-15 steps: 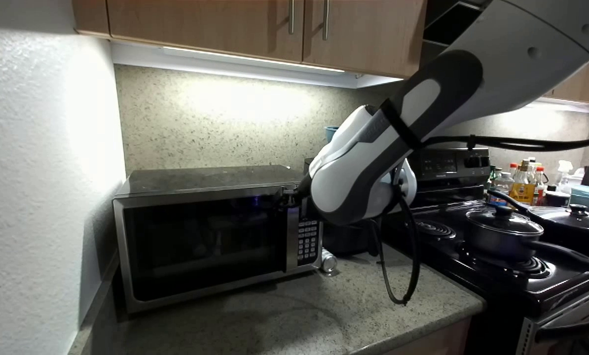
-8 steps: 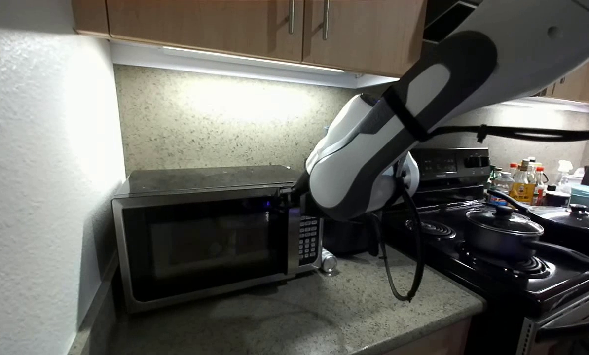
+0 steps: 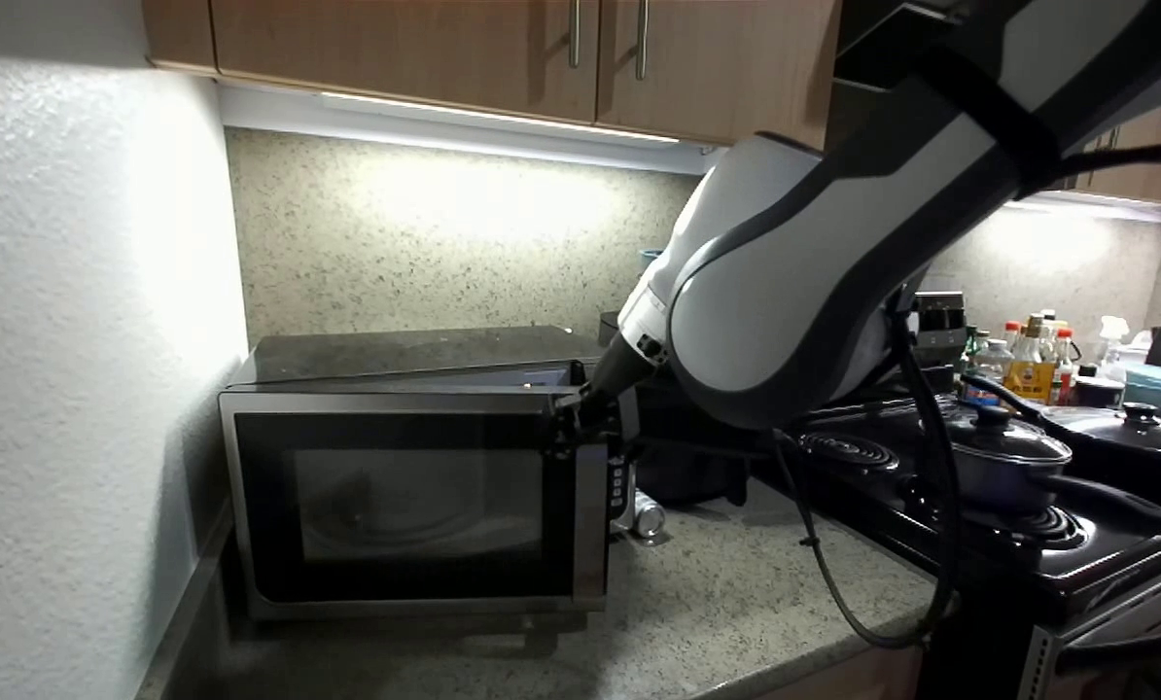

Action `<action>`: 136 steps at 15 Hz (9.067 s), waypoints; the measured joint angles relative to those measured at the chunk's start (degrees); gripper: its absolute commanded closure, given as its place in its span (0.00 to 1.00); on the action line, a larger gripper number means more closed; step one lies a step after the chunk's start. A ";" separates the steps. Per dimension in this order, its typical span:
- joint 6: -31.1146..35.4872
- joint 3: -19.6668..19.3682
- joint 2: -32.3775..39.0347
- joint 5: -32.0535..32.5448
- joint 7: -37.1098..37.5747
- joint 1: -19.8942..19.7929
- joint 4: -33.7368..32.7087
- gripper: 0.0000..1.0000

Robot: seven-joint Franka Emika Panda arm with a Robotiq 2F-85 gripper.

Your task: Open the microwave door, then put the bowl in the microwave

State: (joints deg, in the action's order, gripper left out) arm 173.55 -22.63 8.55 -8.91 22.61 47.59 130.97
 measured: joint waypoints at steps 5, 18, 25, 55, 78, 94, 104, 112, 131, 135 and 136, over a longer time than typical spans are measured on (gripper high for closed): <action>0.06 -0.70 -0.03 0.64 0.96 0.60 0.42 0.99; -0.14 -0.01 -2.43 6.32 0.79 2.83 2.72 0.45; -0.23 -1.73 -2.35 8.09 2.43 3.03 2.63 0.01; 24.44 -1.88 1.91 16.02 13.30 -6.19 -1.86 0.00; 1.95 27.48 4.06 7.12 3.60 -30.29 -5.55 0.00; -13.84 39.71 0.48 -5.29 -14.47 -37.59 -4.68 0.00; -16.42 43.83 -5.66 -7.96 -14.55 -30.01 0.14 0.00; -14.14 46.01 -6.83 -12.11 -14.51 -25.03 1.50 0.00; -7.23 49.80 -23.99 -6.45 9.53 -25.04 1.58 0.00; -2.75 48.29 -23.98 -6.90 9.60 -28.12 2.98 0.00; -0.91 46.83 -24.00 -7.69 9.59 -29.09 3.75 0.00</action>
State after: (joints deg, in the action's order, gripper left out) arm 172.63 24.21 -15.45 -16.60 32.21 18.50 134.72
